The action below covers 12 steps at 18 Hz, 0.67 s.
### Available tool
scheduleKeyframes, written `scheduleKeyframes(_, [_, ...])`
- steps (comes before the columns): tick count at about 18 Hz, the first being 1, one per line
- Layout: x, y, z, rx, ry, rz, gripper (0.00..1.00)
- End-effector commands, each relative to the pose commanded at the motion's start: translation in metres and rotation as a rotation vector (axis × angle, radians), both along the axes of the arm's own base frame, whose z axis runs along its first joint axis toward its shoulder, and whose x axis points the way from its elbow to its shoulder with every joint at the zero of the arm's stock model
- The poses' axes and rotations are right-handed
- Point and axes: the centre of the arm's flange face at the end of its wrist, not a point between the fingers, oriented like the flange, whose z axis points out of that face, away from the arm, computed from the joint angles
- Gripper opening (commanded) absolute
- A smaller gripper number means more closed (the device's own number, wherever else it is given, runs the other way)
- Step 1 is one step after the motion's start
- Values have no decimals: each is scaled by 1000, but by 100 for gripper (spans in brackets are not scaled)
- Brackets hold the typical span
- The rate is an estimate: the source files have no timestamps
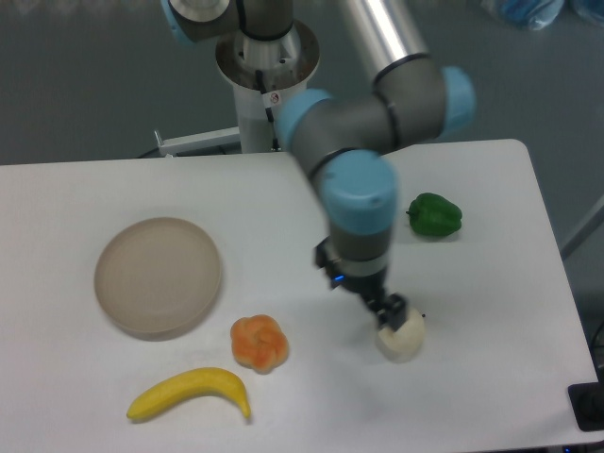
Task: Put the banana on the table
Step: 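Open the gripper, release the banana, and lift the arm away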
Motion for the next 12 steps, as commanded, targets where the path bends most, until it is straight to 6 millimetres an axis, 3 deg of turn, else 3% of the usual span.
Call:
scheduleKeyframes(4, [-34,-27,4,-6,-10,-30,100])
scheduleKeyframes(12, [-30,-21,-3,-9,-11,-34,100])
